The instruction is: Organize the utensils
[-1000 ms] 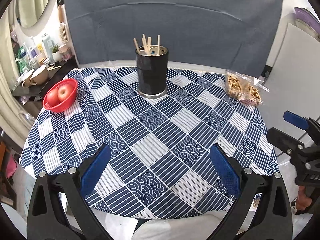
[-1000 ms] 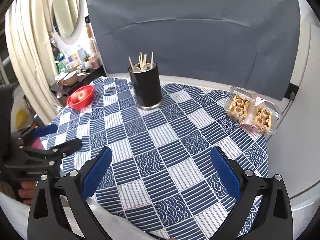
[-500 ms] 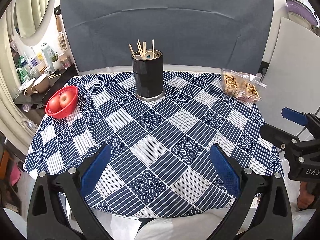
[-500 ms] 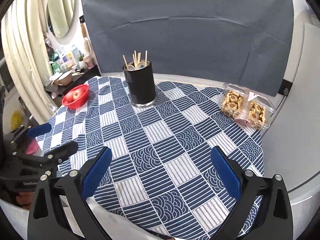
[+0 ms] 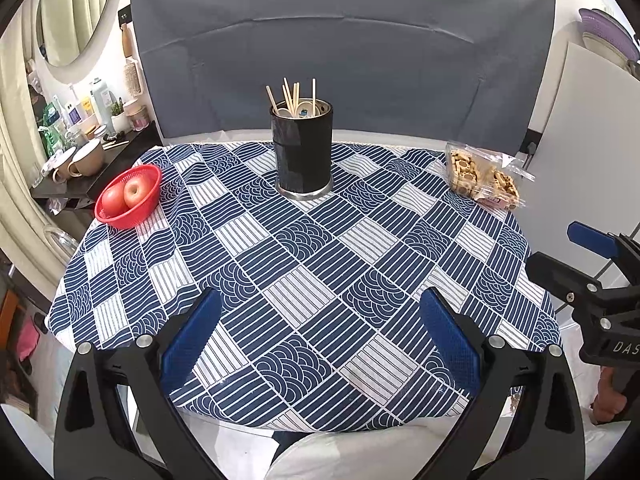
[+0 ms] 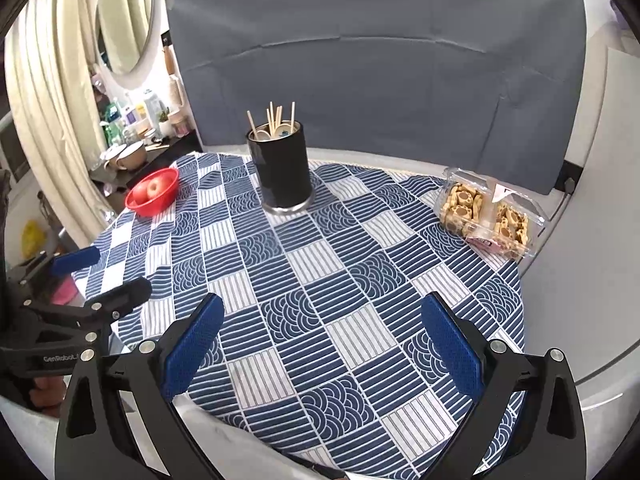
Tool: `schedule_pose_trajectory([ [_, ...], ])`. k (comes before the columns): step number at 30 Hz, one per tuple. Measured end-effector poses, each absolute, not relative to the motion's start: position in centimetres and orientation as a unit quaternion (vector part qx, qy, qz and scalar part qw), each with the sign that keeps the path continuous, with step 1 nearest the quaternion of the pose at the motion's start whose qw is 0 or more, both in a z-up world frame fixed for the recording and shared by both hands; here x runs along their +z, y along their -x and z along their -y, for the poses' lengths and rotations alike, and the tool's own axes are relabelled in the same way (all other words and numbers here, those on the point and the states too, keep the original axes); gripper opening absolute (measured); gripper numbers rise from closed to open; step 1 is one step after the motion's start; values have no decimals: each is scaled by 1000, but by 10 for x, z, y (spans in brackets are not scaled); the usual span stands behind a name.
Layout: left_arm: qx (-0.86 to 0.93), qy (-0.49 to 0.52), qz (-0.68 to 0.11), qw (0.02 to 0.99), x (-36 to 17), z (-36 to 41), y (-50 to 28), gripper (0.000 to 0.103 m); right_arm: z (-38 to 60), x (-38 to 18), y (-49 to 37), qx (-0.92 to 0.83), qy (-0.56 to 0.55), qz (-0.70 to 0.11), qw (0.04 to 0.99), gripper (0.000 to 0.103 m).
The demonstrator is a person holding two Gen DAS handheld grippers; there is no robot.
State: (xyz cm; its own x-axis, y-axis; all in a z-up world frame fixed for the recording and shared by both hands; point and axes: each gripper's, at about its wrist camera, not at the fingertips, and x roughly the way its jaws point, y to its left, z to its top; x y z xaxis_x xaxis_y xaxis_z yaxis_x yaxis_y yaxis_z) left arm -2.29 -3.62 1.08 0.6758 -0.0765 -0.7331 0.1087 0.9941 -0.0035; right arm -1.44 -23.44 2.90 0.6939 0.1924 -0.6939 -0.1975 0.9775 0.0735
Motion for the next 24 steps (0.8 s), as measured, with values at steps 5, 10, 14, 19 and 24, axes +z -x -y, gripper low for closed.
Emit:
schedule_pose_trajectory([
  [5,-49,-19,-400,915,11,37,26,97,234,28,15,113,4,-379,918,95],
  [10,-47,-24,-392,918,14,39,29,97,233,28,15,114,4,-380,918,95],
  [14,-47,-27,-392,918,14,40,29,97,234,29,16,113,4,-379,919,95],
  [19,-48,-23,-397,916,13,39,28,97,233,29,16,114,6,-379,918,95],
  [24,-51,-20,-398,916,13,39,27,97,234,28,15,111,4,-379,919,95],
])
